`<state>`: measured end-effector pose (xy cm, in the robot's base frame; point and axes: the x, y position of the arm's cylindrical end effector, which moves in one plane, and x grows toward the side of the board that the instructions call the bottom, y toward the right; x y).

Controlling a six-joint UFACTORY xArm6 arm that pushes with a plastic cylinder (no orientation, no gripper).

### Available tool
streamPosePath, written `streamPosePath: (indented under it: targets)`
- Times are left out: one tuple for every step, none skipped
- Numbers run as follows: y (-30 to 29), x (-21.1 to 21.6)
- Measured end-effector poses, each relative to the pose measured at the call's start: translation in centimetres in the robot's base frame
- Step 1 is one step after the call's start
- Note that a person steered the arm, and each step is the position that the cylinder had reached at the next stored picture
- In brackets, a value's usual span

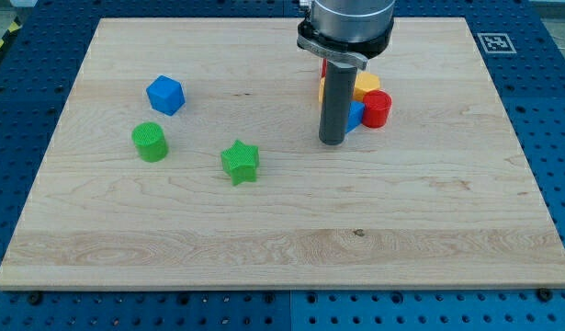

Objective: Place the green star to the left of the blue triangle

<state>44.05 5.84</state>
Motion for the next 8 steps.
streamPosePath:
  targets:
    - [-0.4,0.4]
    - [-1.3,1.4]
    - [-1.3,1.4]
    - [-1.3,2.8]
    - [-1.3,5.2]
    - [-2.6,6.8]
    - [-5.5,8.2]
    - [-8.3,9.7]
